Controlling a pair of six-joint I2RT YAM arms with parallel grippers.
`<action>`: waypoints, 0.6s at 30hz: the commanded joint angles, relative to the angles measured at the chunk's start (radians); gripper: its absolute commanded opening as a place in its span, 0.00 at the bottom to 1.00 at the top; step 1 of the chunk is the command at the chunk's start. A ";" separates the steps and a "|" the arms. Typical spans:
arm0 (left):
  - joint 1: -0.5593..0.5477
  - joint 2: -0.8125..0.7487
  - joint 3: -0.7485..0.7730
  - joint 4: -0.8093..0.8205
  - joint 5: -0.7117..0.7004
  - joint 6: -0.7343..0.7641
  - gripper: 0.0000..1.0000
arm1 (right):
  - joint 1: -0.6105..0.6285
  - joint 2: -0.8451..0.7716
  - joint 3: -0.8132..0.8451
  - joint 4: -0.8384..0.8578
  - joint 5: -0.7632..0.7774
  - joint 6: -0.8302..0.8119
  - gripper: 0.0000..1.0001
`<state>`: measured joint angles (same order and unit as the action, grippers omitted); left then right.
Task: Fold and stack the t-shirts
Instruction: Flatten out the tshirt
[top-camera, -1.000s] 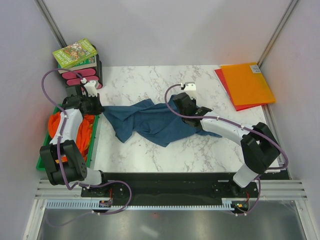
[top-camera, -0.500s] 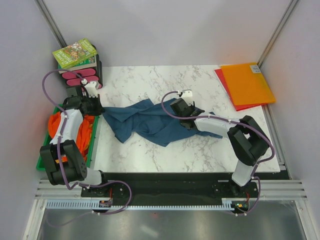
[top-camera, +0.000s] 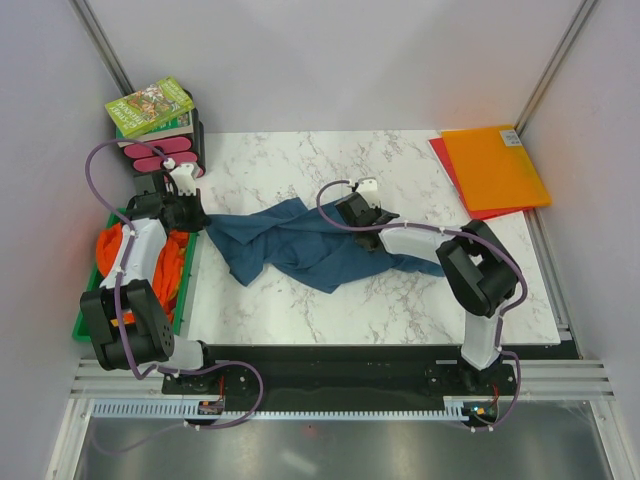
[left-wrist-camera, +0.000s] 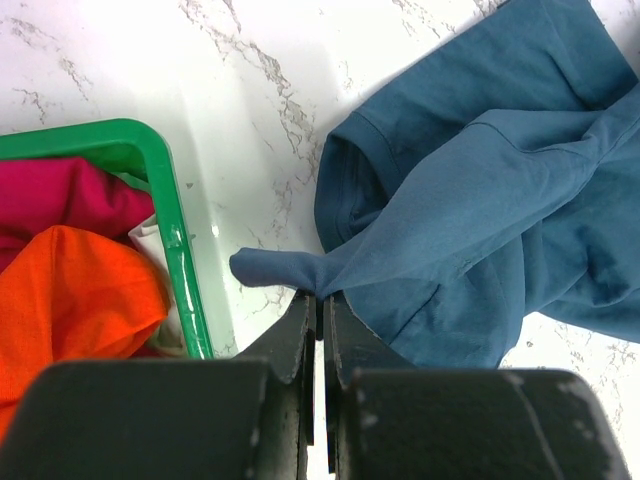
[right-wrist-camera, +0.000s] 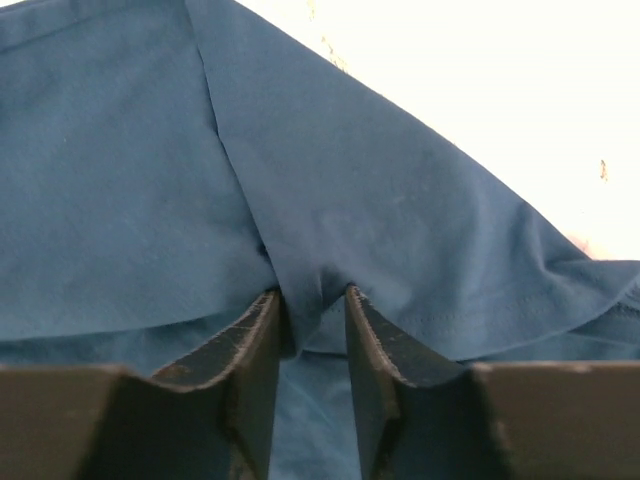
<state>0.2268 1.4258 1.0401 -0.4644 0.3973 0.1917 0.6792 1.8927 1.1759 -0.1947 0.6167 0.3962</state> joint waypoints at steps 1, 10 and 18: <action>-0.004 -0.018 -0.003 0.032 -0.005 0.022 0.02 | -0.013 0.023 0.047 0.020 -0.014 0.003 0.30; -0.006 -0.013 0.000 0.032 -0.005 0.018 0.02 | -0.017 -0.036 -0.008 0.026 -0.012 0.015 0.08; -0.010 -0.016 -0.005 0.033 0.003 0.006 0.02 | -0.017 -0.121 -0.076 0.017 -0.008 0.006 0.35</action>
<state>0.2230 1.4258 1.0401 -0.4644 0.3962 0.1917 0.6647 1.8309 1.1213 -0.1867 0.5961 0.3965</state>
